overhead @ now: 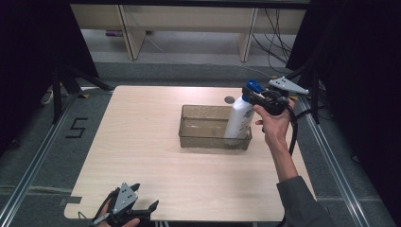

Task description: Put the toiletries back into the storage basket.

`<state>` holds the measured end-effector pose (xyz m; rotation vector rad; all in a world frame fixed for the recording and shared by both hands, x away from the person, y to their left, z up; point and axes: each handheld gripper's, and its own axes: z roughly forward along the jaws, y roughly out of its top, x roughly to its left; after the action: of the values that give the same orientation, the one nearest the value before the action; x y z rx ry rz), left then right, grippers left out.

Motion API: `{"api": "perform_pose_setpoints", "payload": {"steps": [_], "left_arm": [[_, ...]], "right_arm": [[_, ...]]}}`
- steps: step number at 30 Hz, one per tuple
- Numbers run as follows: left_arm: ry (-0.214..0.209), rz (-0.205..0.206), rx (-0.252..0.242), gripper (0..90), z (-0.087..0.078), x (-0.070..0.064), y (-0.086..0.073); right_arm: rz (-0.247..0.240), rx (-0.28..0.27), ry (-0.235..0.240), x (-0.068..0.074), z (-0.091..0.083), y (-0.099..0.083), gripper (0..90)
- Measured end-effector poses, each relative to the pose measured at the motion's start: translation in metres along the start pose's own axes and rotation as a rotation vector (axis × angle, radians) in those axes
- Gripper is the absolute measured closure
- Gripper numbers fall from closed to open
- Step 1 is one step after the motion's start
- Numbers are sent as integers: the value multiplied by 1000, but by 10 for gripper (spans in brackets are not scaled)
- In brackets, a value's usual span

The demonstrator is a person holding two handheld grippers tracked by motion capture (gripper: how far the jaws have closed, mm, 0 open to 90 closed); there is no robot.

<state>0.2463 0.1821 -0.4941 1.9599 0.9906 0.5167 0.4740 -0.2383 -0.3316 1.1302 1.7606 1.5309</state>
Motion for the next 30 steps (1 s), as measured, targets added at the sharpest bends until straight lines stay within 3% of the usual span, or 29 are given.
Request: {"api": "perform_pose_setpoints", "payload": {"steps": [3,8,11,13,19,21,22,23,30], "left_arm": [[10,10,12,153,-1,0,0],[-1,0,-8,153,1,-1,0],[5,12,5,153,0,1,0],[0,7,-1,153,0,0,0],[0,8,0,153,1,0,-1],[-2,0,-14,153,1,0,-1],[-1,-3,-14,153,1,0,-1],[4,13,-1,153,1,1,-1],[0,8,-7,153,1,0,-1]], "right_arm": [[-3,5,-2,0,-1,-2,618],[-23,22,-3,3,0,-9,618],[-6,14,-4,4,0,-12,618],[-32,20,-8,3,-1,-11,617],[-27,9,4,5,-1,-13,615],[-46,5,7,8,-1,-15,613],[-44,8,4,9,-1,-15,571],[-51,9,-3,10,0,-16,573],[-36,-1,-7,10,-2,-17,538]]}}
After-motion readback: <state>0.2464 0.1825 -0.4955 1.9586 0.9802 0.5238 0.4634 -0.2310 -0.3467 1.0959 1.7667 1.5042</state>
